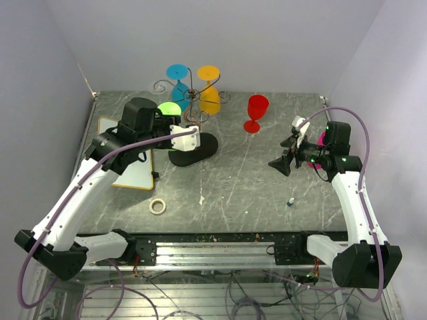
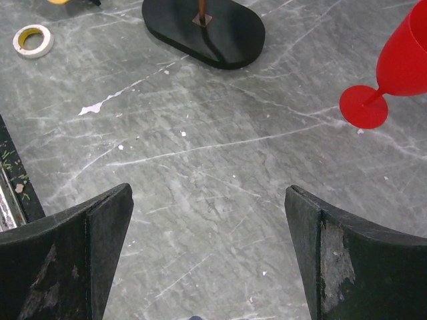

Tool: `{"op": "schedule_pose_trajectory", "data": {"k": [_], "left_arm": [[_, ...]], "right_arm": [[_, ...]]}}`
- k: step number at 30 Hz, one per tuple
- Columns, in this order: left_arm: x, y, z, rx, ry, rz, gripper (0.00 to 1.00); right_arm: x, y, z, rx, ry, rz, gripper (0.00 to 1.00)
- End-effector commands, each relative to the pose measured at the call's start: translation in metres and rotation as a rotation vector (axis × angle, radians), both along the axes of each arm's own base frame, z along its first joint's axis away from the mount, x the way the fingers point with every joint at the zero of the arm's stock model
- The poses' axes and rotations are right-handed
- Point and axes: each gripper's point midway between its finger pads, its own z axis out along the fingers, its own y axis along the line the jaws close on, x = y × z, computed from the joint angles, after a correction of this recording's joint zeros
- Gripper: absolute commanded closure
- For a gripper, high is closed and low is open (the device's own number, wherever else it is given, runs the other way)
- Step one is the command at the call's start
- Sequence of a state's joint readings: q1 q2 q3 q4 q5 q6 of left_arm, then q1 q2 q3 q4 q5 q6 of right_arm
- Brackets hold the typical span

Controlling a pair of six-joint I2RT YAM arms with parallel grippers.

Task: Place the wine glass upside down on the wine glass rack

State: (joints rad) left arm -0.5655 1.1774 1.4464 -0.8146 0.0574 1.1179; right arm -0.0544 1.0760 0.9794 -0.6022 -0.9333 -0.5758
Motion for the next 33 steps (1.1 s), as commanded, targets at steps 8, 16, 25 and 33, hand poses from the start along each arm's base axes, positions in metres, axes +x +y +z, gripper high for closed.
{"op": "schedule_pose_trajectory", "data": {"k": [8, 16, 25, 33], "left_arm": [[-0.026, -0.012, 0.026, -0.135, 0.012, -0.073, 0.23], [-0.039, -0.013, 0.057, -0.317, 0.025, -0.026, 0.10], [-0.035, -0.002, 0.077, -0.543, 0.023, 0.135, 0.01], [-0.037, -0.003, 0.082, -0.587, 0.023, 0.133, 0.02]], "right_arm": [[0.006, -0.007, -0.003, -0.019, -0.008, -0.038, 0.03], [0.020, -0.028, 0.021, -0.094, -0.061, -0.180, 0.03], [0.060, -0.107, 0.074, -0.178, -0.108, -0.727, 0.08], [0.082, -0.187, 0.058, -0.192, -0.003, -0.988, 0.14]]}}
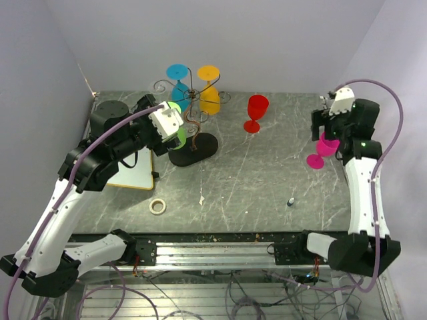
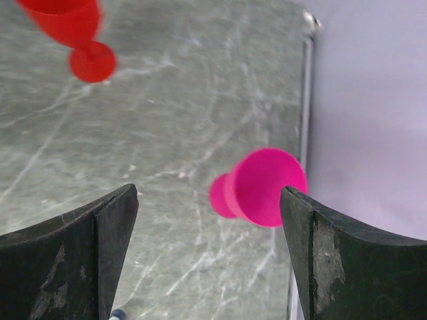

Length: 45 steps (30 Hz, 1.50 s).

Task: Place the wine glass upside down on the wine glass rack

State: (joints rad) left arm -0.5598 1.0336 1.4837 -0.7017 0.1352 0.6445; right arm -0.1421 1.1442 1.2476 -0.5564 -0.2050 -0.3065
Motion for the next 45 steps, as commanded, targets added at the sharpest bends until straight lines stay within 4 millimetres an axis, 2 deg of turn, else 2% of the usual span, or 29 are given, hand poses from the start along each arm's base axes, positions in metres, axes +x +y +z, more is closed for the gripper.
{"op": "schedule_pose_trajectory", "data": {"k": [1, 6, 10, 14, 19, 27, 33, 36, 42, 45], "left_arm": [[0.001, 0.001, 0.011, -0.063, -0.021, 0.020, 0.02], [-0.002, 0.000, 0.010, -0.066, -0.021, 0.007, 0.02], [-0.003, -0.002, 0.009, -0.068, -0.021, -0.003, 0.03], [-0.003, -0.005, 0.007, -0.063, -0.013, -0.017, 0.03], [-0.002, -0.008, 0.005, -0.061, -0.006, -0.031, 0.03], [-0.001, -0.010, 0.005, -0.057, 0.002, -0.038, 0.02], [0.000, -0.011, 0.002, -0.050, 0.005, -0.043, 0.02], [0.000, -0.011, 0.003, -0.050, 0.004, -0.045, 0.02], [-0.001, -0.012, 0.006, -0.054, 0.005, -0.047, 0.01], [-0.002, -0.010, 0.009, -0.058, 0.000, -0.043, 0.01]], "right_arm": [[0.010, -0.055, -0.011, 0.053, 0.040, -0.183, 0.14], [0.017, -0.090, -0.037, 0.083, 0.099, -0.251, 0.20], [0.015, -0.113, -0.059, 0.098, 0.146, -0.291, 0.27], [0.012, -0.126, -0.079, 0.103, 0.189, -0.309, 0.32], [0.010, -0.133, -0.100, 0.099, 0.232, -0.317, 0.41], [0.014, -0.129, -0.129, 0.131, 0.300, -0.280, 0.57], [0.017, -0.125, -0.137, 0.151, 0.323, -0.258, 0.67], [0.017, -0.125, -0.139, 0.154, 0.330, -0.252, 0.76], [0.017, -0.127, -0.129, 0.138, 0.311, -0.258, 0.97], [0.017, -0.124, -0.119, 0.138, 0.289, -0.246, 1.00]]}}
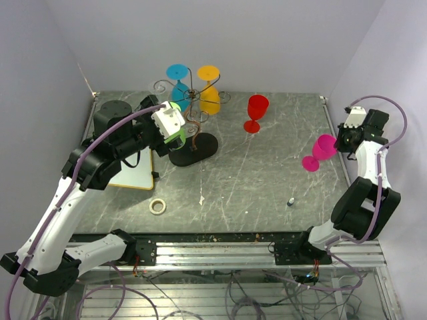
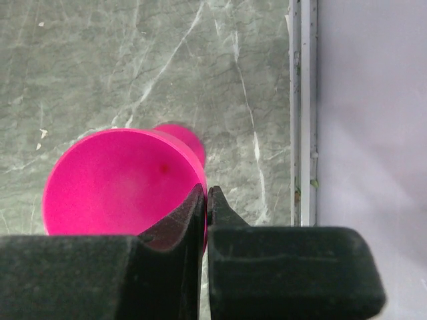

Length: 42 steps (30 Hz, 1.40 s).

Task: Place the wine glass upside down on the wine glass rack

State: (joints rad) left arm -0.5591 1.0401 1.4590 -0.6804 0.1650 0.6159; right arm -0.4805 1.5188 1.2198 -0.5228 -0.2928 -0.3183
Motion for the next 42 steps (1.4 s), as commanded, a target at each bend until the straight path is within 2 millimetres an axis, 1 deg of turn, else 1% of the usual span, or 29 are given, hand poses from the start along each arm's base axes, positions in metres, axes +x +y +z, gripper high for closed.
{"op": "schedule_pose_trajectory", "data": {"k": [1, 3, 5, 7, 9, 14, 17, 20, 23, 26, 28, 30, 32, 33, 34, 40, 42], "left_arm": [[-0.004, -0.002, 0.019, -0.039, -0.032, -0.019, 0.01], [-0.005, -0.001, 0.020, -0.048, -0.031, -0.018, 0.01], [-0.005, -0.002, 0.021, -0.064, -0.027, -0.016, 0.01], [-0.004, -0.003, 0.021, -0.095, -0.017, -0.010, 0.01], [-0.001, -0.005, 0.023, -0.130, -0.004, 0.001, 0.01], [0.007, -0.011, 0.030, -0.232, 0.034, 0.025, 0.03], [0.011, -0.018, 0.035, -0.292, 0.065, 0.016, 0.05], [0.011, -0.027, 0.039, -0.339, 0.098, -0.011, 0.07], [0.012, -0.035, 0.042, -0.382, 0.133, -0.031, 0.09], [0.015, -0.045, 0.043, -0.428, 0.185, -0.045, 0.12], [0.019, -0.054, 0.041, -0.454, 0.231, -0.059, 0.14], [0.020, -0.064, 0.041, -0.487, 0.282, -0.077, 0.16], [0.020, -0.075, 0.042, -0.507, 0.324, -0.099, 0.18], [0.020, -0.080, 0.043, -0.513, 0.338, -0.109, 0.18], [0.019, -0.085, 0.045, -0.521, 0.350, -0.119, 0.19], [0.015, -0.116, 0.036, -0.603, 0.507, -0.177, 0.22], [0.015, -0.125, 0.036, -0.626, 0.552, -0.185, 0.22]], "right_arm": [[0.002, 0.002, 0.026, -0.015, -0.059, 0.020, 1.00], [0.001, 0.011, 0.038, 0.001, -0.094, 0.048, 1.00], [0.001, 0.025, 0.051, 0.024, -0.137, 0.095, 1.00], [0.001, 0.042, 0.066, 0.037, -0.185, 0.149, 1.00], [0.001, 0.061, 0.078, 0.050, -0.219, 0.207, 1.00], [-0.002, 0.124, 0.107, 0.046, -0.314, 0.395, 1.00], [-0.008, 0.164, 0.129, 0.035, -0.399, 0.523, 1.00], [-0.014, 0.198, 0.150, 0.070, -0.480, 0.630, 1.00], [-0.022, 0.225, 0.173, 0.132, -0.550, 0.735, 1.00], [-0.034, 0.251, 0.192, 0.205, -0.605, 0.857, 1.00], [-0.044, 0.262, 0.203, 0.241, -0.643, 0.916, 1.00], [-0.054, 0.269, 0.212, 0.273, -0.686, 0.947, 1.00], [-0.067, 0.276, 0.216, 0.327, -0.715, 0.968, 1.00], [-0.073, 0.278, 0.221, 0.332, -0.744, 0.981, 1.00], [-0.080, 0.280, 0.221, 0.345, -0.748, 0.996, 1.00], [-0.099, 0.289, 0.232, 0.407, -0.729, 1.051, 1.00], [-0.101, 0.289, 0.239, 0.418, -0.731, 1.049, 1.00]]}}
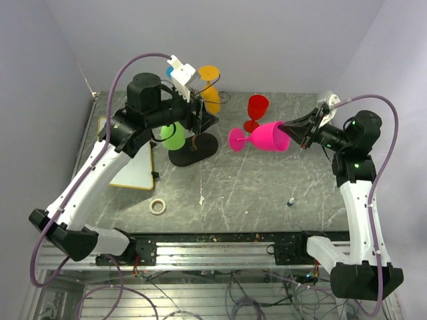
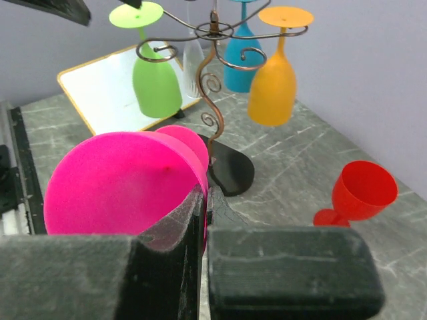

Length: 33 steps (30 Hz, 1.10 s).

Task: Place the wine glass upside down on the wine glass rack

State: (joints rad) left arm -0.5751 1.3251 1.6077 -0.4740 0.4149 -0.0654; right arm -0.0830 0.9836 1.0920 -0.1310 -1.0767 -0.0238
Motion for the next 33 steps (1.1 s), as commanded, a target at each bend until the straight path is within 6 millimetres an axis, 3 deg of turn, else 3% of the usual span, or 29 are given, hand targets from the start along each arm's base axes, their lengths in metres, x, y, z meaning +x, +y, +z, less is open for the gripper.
{"op": "schedule_pose_trajectory", "data": {"k": [1, 14, 23, 33], "left_arm": [[-0.009, -0.026, 0.024, -0.134, 0.074, -0.076, 0.22], [0.000, -0.048, 0.006, -0.192, 0.285, -0.026, 0.26], [-0.003, -0.062, 0.000, -0.221, 0.360, -0.069, 0.33], [-0.006, -0.075, -0.004, -0.237, 0.407, -0.115, 0.50]], "right_arm": [[-0.012, 0.007, 0.024, 0.037, -0.012, 0.054, 1.00], [0.003, 0.000, 0.081, 0.082, -0.034, -0.026, 1.00], [-0.003, 0.003, 0.097, 0.126, -0.043, -0.003, 1.00], [-0.008, 0.006, 0.101, 0.159, -0.039, 0.017, 1.00]]}}
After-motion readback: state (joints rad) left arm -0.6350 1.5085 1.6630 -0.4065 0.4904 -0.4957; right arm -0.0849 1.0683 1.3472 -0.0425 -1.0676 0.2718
